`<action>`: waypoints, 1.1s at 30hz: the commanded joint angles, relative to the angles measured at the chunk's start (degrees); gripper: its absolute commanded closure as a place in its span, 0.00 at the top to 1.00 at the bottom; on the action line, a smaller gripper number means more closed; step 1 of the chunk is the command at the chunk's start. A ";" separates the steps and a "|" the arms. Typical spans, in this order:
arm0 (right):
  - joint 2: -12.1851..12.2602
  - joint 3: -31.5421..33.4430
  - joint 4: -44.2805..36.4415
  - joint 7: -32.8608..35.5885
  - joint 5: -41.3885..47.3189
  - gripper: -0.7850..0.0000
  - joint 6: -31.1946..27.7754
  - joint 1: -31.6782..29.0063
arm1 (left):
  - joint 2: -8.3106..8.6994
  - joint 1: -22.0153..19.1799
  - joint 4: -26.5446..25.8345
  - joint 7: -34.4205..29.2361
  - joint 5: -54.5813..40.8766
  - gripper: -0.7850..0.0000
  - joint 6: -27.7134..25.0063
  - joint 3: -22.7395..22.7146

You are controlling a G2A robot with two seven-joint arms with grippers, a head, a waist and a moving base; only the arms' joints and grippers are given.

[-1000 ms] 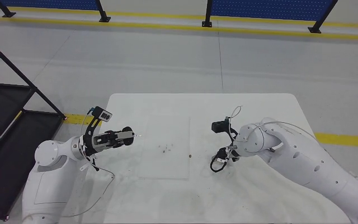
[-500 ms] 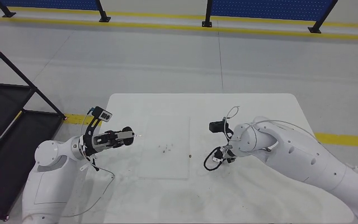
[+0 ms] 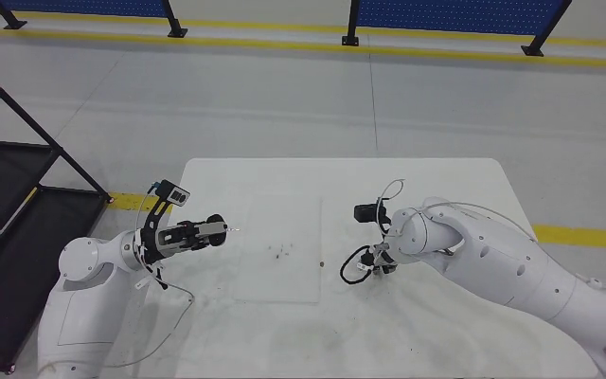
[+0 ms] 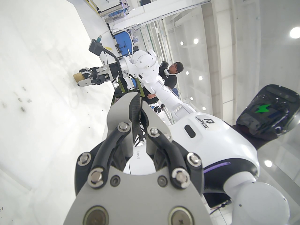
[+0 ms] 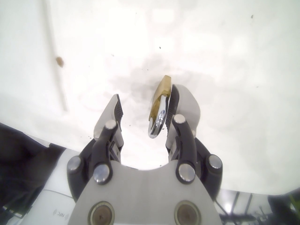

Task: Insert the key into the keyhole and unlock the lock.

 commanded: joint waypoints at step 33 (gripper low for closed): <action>8.84 25.63 14.82 -1.57 50.28 0.00 -48.62 -18.90 | 0.00 0.00 0.00 0.00 0.00 0.00 0.00 0.00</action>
